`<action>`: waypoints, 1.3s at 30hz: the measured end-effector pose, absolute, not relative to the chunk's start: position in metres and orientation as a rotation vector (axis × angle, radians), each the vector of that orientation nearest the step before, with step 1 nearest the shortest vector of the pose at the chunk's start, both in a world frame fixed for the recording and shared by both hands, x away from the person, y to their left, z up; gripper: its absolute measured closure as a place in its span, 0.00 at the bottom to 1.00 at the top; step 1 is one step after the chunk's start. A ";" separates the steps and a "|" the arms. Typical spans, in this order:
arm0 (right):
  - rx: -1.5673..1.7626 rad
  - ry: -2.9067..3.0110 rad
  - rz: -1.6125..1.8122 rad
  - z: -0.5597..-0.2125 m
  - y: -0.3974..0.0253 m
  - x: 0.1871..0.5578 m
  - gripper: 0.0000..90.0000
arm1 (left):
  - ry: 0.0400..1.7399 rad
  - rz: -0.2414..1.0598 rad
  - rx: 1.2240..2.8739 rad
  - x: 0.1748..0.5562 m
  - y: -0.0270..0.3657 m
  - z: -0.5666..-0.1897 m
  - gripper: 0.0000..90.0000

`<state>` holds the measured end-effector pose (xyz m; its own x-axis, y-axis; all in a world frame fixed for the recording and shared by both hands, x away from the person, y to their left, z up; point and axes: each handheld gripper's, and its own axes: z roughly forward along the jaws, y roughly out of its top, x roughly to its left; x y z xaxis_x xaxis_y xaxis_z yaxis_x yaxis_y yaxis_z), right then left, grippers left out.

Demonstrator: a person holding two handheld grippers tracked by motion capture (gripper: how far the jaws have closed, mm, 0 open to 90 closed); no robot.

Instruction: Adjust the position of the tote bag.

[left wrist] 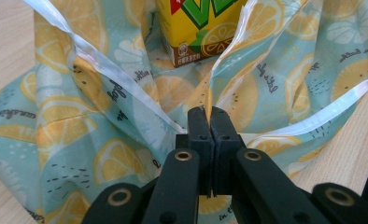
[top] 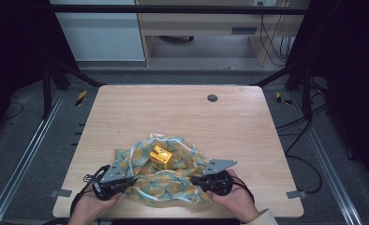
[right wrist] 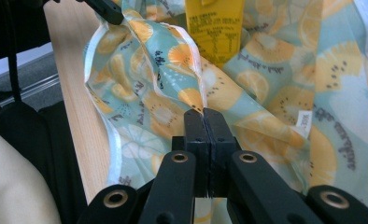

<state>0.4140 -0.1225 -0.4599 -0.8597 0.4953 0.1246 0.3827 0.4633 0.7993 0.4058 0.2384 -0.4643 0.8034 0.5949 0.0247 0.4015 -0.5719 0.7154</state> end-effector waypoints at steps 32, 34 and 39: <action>0.730 2.451 1.288 -0.422 -0.131 0.406 0.43 | 0.715 0.401 2.331 0.401 0.234 -0.465 0.99; 0.738 2.430 1.312 -0.411 -0.135 0.409 0.40 | 0.719 0.403 2.326 0.400 0.235 -0.464 0.99; 0.743 2.393 1.292 -0.387 -0.131 0.429 0.39 | 0.708 0.402 2.322 0.401 0.235 -0.463 0.99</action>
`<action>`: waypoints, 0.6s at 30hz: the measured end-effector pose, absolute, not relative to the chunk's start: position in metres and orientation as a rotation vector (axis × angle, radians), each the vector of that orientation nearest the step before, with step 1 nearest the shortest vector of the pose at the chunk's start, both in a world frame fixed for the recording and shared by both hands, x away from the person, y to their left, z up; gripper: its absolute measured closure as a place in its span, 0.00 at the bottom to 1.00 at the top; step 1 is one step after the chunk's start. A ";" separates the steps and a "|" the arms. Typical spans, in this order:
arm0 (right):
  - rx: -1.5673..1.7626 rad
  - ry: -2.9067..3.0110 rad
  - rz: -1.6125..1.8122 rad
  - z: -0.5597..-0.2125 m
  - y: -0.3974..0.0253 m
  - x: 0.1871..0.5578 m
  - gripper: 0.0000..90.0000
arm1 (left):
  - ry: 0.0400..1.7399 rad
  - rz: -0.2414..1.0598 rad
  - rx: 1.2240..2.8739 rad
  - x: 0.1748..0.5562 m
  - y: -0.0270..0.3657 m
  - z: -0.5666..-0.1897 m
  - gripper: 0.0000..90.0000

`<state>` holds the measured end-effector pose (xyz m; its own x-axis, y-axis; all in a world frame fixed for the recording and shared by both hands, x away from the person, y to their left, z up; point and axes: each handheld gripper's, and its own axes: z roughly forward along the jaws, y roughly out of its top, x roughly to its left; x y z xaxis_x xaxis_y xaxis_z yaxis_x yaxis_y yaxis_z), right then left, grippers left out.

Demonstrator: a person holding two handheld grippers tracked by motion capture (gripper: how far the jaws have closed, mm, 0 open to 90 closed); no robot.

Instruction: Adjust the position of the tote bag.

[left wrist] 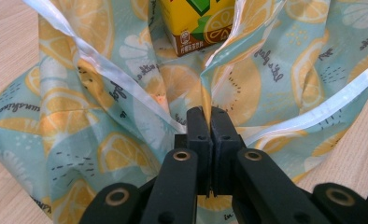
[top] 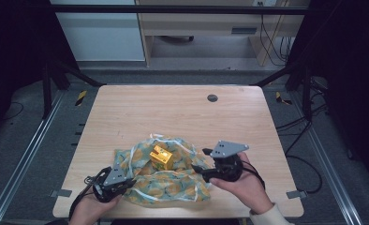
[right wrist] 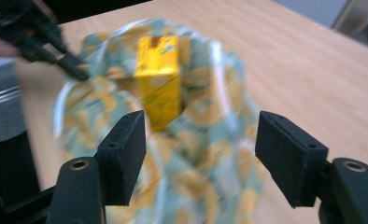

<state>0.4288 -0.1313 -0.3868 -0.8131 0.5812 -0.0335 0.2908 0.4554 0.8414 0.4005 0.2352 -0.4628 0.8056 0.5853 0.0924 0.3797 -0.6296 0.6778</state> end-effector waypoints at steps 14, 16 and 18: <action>0.727 2.520 1.088 -0.403 -0.075 0.494 0.58 | 0.691 0.425 2.326 0.399 0.234 -0.461 0.99; 0.728 2.539 1.068 -0.405 -0.072 0.496 0.62 | 0.689 0.428 2.326 0.399 0.234 -0.461 0.99; 0.709 2.557 1.031 -0.405 -0.069 0.500 0.82 | 0.689 0.432 2.326 0.399 0.234 -0.461 0.99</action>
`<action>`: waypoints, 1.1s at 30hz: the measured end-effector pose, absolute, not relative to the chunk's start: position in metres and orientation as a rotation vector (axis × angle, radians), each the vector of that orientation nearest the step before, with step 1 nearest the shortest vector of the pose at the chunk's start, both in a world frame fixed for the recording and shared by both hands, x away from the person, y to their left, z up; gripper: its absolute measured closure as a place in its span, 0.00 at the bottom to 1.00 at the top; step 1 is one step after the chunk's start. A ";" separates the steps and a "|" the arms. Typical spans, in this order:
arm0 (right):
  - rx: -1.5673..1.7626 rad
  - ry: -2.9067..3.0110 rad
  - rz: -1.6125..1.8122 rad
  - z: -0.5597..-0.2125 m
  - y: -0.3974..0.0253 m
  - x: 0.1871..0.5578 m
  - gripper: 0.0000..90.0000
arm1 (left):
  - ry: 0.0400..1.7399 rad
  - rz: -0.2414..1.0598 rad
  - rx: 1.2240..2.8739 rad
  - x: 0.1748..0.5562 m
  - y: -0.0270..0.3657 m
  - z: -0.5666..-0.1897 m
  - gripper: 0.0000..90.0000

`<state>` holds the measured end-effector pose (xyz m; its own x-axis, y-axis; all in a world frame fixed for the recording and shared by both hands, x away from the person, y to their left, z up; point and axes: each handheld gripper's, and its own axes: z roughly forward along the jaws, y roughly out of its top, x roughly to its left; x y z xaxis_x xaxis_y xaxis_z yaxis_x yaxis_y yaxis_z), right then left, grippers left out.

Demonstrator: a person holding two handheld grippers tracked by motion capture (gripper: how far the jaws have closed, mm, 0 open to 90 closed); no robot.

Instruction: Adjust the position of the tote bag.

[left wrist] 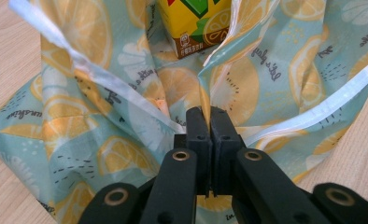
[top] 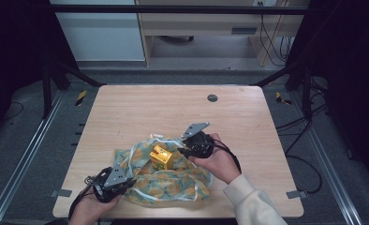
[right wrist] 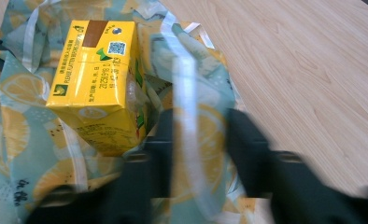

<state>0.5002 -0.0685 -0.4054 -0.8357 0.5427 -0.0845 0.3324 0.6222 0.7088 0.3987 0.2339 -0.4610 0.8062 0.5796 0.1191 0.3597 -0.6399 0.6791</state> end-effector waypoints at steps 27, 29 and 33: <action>1.071 2.471 1.030 -0.438 -0.059 0.609 1.00 | 0.688 0.472 2.442 0.401 0.228 -0.470 1.00; 1.085 2.469 1.005 -0.442 -0.059 0.612 1.00 | 0.695 0.465 2.439 0.401 0.230 -0.469 1.00; 1.091 2.470 0.953 -0.448 -0.057 0.614 1.00 | 0.700 0.510 2.440 0.399 0.231 -0.469 1.00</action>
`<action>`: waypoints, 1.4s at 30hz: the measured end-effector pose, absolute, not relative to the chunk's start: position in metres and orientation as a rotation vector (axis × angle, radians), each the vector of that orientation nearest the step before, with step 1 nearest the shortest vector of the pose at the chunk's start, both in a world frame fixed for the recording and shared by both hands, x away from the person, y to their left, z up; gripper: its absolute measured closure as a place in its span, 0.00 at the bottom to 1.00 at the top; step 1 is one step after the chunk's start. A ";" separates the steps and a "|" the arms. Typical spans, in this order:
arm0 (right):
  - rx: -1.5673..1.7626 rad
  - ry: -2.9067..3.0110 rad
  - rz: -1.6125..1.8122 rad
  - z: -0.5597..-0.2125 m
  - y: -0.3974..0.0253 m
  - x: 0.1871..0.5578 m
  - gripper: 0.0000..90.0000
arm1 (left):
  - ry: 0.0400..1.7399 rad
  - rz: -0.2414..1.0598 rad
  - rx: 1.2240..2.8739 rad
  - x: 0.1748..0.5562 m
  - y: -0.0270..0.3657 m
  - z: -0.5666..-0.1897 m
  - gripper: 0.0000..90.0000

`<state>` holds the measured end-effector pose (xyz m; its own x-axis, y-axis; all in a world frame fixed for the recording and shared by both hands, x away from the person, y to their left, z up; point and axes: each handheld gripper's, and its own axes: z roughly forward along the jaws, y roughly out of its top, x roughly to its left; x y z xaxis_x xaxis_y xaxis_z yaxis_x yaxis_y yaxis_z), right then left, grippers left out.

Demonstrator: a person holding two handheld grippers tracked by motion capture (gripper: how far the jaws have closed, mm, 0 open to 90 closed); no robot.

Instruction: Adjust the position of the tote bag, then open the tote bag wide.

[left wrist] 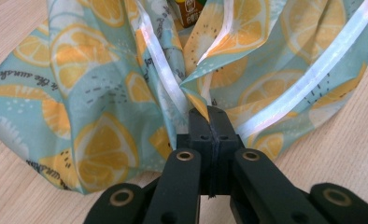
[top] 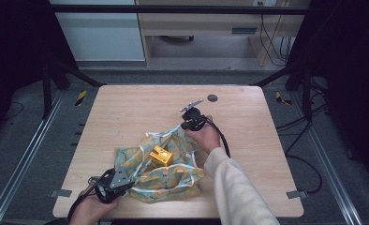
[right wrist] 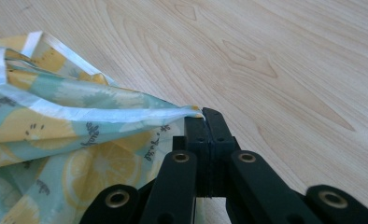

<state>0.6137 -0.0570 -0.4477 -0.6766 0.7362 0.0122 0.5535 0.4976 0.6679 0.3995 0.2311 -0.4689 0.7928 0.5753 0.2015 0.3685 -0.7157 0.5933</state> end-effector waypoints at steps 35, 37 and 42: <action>0.969 2.291 1.194 -0.417 -0.144 0.456 0.22 | 0.856 0.622 2.070 0.416 0.241 -0.417 0.39; 0.980 2.271 1.200 -0.423 -0.148 0.450 0.24 | 0.859 0.632 2.072 0.420 0.239 -0.415 0.39; 1.014 2.274 1.205 -0.442 -0.149 0.443 0.29 | 0.880 0.675 2.119 0.443 0.222 -0.427 0.38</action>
